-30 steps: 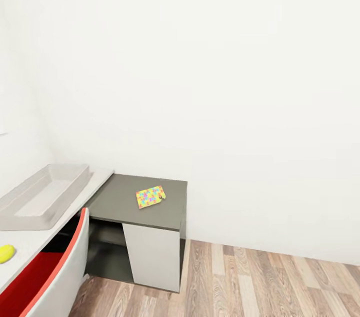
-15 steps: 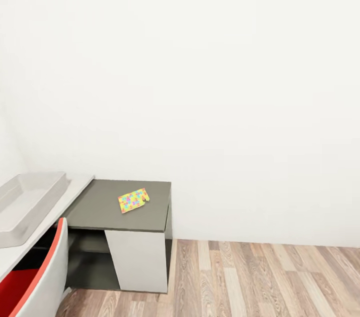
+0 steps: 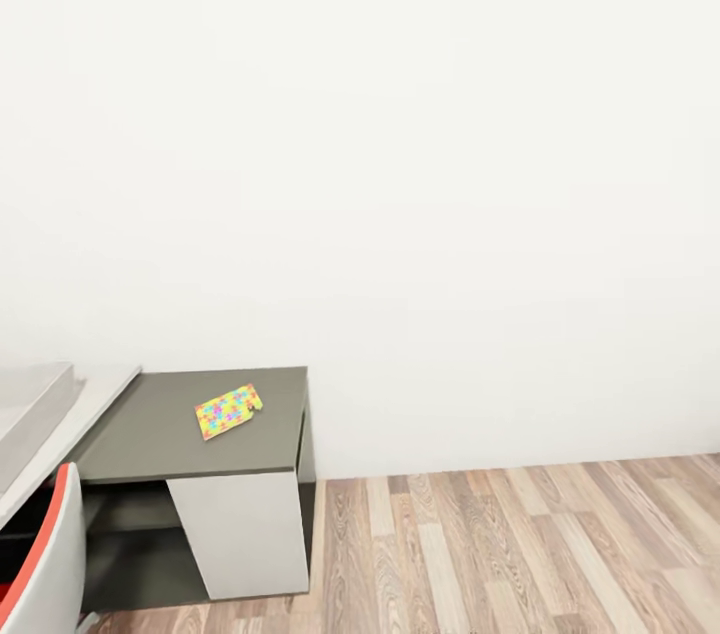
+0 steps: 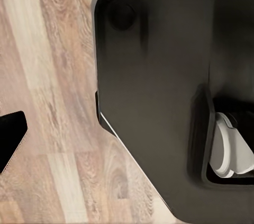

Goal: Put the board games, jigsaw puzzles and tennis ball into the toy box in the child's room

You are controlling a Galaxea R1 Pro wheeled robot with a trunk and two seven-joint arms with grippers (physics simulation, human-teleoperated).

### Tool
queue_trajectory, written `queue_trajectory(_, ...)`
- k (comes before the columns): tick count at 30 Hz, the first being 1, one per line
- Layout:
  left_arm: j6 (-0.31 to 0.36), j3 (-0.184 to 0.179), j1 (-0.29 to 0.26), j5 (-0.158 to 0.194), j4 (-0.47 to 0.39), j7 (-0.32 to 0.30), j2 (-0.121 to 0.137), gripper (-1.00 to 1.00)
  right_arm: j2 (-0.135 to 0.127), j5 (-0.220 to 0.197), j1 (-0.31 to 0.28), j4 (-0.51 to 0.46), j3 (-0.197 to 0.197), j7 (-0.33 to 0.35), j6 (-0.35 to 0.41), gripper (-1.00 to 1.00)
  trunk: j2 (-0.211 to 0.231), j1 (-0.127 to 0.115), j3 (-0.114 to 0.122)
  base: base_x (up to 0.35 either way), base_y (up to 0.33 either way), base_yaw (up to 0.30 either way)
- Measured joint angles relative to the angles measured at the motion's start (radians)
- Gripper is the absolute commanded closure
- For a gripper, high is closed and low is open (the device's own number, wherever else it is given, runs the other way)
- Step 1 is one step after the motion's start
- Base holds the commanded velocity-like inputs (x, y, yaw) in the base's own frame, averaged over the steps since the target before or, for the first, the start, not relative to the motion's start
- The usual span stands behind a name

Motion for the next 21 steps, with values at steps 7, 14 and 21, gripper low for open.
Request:
queue_trajectory(7,0.001,-0.001,0.0,0.0,0.0,0.0,-0.001,-1.0,0.0,0.0,0.0,0.0,0.0,0.0,0.0,-1.0,0.0,0.0,0.0,0.0,0.0,-0.263)
queue_trajectory(14,0.001,-0.001,0.0,0.0,0.0,0.0,-0.001,-1.0,0.0,0.0,0.0,0.0,0.0,0.0,-0.001,-1.0,0.0,0.0,0.0,0.0,0.0,-0.263)
queue_trajectory(21,0.0,-0.001,0.0,0.0,0.0,0.0,0.0,-1.0,0.002,0.0,0.0,0.0,0.0,0.0,-0.001,-1.0,0.0,0.0,0.0,0.0,0.0,-0.252)
